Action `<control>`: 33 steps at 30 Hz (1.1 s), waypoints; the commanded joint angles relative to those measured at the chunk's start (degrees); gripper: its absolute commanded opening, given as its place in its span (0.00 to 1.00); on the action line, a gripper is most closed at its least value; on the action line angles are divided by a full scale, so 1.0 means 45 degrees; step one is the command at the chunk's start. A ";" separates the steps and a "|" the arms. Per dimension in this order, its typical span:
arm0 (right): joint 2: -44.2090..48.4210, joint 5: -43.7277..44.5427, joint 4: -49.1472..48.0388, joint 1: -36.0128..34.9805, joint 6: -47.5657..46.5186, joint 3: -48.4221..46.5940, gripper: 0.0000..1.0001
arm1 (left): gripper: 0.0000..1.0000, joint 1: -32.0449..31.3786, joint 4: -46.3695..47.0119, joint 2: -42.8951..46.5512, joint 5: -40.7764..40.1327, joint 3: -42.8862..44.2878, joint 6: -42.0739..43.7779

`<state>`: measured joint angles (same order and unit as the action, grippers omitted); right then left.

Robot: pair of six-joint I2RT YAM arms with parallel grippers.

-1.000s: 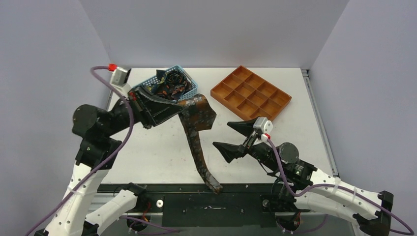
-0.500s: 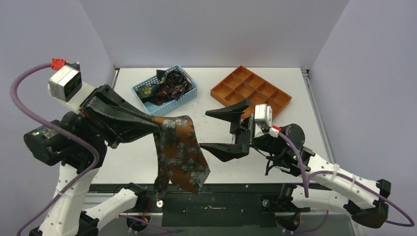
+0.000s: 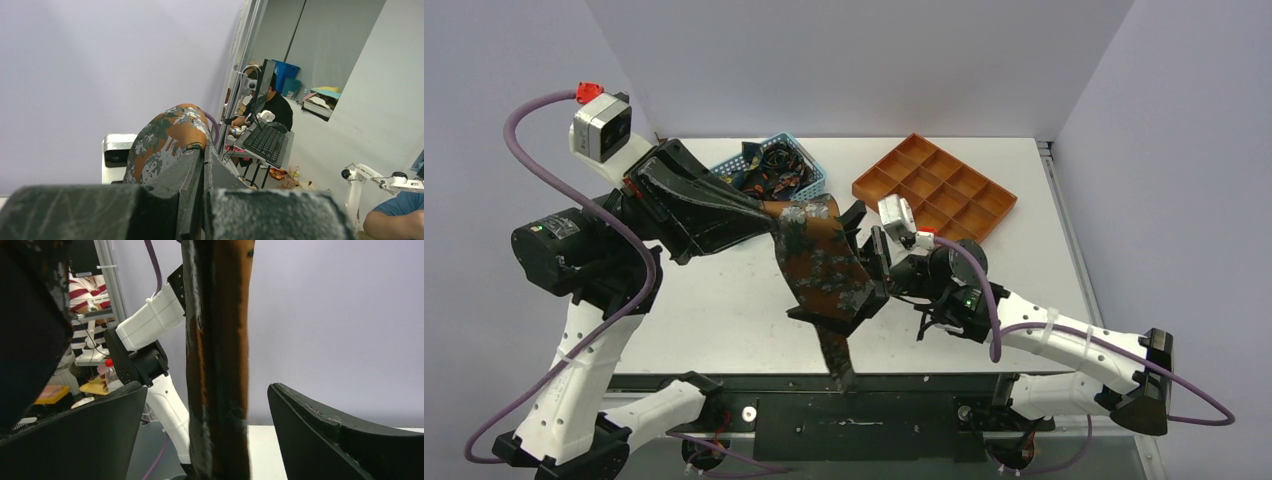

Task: Roll the ties
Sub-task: Flatten out the tie at the center of the board.

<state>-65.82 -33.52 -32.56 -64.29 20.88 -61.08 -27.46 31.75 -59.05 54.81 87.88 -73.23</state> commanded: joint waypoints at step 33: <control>-0.2023 -0.2942 -0.1903 0.0280 0.3074 -0.2284 0.25 | 0.00 -0.0460 0.0794 0.0365 -0.0260 -0.0607 0.0657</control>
<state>-74.72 -44.03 -36.64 -62.72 32.51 -68.90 -29.21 33.10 -57.56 54.43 85.60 -71.26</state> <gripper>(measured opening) 0.471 0.009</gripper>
